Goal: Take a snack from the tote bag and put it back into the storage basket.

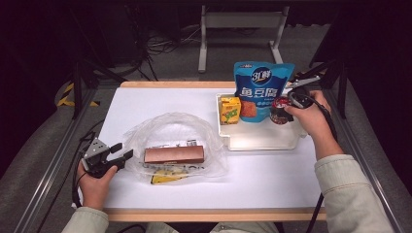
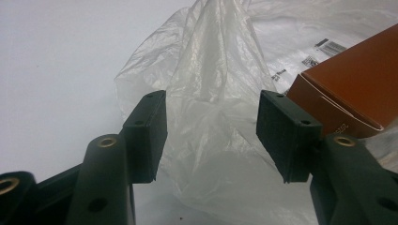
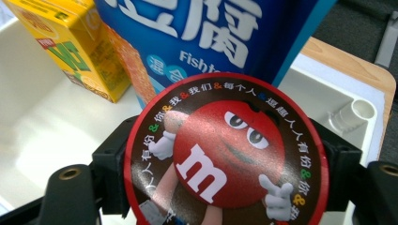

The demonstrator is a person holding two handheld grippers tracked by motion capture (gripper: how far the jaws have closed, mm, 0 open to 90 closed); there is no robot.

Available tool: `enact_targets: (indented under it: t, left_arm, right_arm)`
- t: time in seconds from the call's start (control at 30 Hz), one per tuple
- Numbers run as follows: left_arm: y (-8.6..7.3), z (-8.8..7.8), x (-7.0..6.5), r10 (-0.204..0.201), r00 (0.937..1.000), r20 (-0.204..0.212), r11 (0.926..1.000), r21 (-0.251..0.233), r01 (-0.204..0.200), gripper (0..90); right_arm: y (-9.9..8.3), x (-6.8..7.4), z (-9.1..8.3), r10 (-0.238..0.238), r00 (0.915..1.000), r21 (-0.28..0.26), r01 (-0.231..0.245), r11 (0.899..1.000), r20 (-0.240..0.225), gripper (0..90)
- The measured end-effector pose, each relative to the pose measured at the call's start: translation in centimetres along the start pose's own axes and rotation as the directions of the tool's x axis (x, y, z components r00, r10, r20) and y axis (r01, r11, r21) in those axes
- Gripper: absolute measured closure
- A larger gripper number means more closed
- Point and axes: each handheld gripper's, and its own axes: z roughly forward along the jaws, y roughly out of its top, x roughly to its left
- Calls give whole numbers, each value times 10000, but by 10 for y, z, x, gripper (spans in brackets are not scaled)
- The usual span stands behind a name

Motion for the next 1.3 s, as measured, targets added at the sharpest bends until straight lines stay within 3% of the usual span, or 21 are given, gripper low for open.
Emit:
enact_targets:
  t: [1.3]
  left_arm:
    - [0, 0, 0, -14, 10000, 10, 10000, 10, 14, 440]
  right_arm:
    - [-27, -10, 37, 114, 9998, 770, -124, 9970, 133, 257]
